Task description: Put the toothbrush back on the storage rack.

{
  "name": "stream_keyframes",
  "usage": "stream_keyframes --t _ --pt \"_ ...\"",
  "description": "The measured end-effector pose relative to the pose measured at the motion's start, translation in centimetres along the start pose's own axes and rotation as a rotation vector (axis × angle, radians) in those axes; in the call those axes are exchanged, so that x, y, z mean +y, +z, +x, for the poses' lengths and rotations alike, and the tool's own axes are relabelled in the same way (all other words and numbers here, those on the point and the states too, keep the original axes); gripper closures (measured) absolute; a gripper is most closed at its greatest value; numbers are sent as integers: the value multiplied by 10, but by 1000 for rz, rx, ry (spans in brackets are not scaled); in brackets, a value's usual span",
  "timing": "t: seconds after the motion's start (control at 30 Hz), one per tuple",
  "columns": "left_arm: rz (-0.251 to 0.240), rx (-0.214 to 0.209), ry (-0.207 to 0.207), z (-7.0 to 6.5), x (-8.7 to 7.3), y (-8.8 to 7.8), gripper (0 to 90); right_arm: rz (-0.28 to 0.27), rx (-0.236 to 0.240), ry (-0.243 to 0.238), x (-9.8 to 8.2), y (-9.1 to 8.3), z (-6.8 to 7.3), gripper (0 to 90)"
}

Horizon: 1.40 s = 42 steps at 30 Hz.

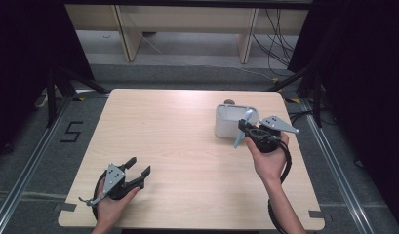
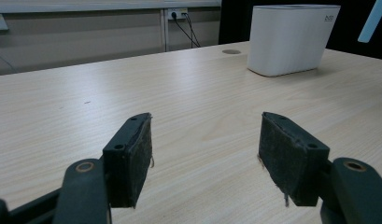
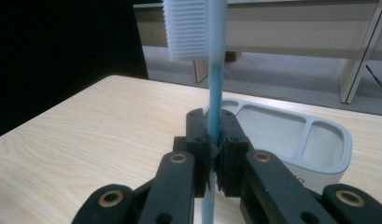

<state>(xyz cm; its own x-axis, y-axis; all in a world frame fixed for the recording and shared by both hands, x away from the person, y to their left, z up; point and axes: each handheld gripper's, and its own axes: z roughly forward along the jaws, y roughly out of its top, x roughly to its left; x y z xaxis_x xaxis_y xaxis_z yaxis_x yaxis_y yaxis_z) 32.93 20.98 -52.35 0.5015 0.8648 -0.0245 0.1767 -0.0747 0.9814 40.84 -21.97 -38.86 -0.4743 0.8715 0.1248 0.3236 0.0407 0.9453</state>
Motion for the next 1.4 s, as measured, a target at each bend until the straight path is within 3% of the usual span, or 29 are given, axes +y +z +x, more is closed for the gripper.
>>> stream_keyframes --t 0.43,0.47,0.73,0.77,0.97,1.0,1.03,1.23,1.27,1.4 --pt "-3 -2 -2 -1 0 0 346 -37 -59 -11 19 1 -15 855" --pt "-3 -1 -2 0 0 0 346 -46 -81 -14 22 1 -18 855" --pt "-2 0 1 -1 0 0 348 -72 -109 16 31 3 -27 855" --pt "-2 0 1 -1 0 0 348 -77 -111 -1 32 3 -29 855" --pt "-2 0 -2 -1 0 0 347 -86 -131 15 36 3 -36 855" --pt "-2 1 -2 -1 0 0 347 -90 -134 0 37 3 -38 855" --pt "-2 1 -3 -1 0 0 347 -96 -133 18 38 3 -38 855" --pt "-3 -1 -6 -1 0 0 348 -113 -155 -1 47 3 -44 855" --pt "-3 -1 -6 -1 0 0 348 -108 -153 19 48 3 -44 855" --pt "-3 -1 -7 -1 0 0 348 -111 -169 16 49 3 -45 855"
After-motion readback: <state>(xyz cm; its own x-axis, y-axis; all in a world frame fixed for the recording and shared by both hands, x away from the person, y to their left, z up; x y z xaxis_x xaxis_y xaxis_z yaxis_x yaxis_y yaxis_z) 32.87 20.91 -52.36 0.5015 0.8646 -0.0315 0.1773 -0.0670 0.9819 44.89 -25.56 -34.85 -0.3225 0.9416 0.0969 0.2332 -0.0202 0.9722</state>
